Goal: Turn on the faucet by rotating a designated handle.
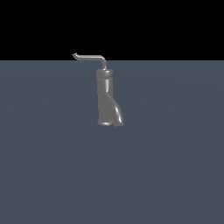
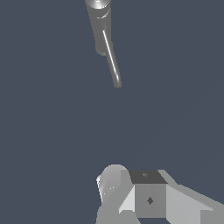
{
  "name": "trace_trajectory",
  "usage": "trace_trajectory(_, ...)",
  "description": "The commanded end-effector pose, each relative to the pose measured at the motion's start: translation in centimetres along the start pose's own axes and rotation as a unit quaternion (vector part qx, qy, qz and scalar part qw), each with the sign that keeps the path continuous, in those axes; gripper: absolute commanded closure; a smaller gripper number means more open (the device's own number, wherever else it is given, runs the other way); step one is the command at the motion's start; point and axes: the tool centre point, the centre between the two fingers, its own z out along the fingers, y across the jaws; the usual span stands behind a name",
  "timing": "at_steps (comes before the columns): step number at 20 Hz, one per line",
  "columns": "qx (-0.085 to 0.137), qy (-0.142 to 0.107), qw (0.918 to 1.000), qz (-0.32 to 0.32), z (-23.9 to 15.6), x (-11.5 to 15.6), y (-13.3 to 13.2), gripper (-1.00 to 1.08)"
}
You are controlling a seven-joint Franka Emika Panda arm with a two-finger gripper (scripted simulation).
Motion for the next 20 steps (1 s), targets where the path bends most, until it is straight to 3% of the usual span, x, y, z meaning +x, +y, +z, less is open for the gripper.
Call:
trace_trajectory(1,0.0,0.0,1.0,0.0,0.0,0.0,0.0,1.08)
trace_trajectory(20,0.0,-0.011,0.9997,0.024,0.5,1.4,-0.2,1.08)
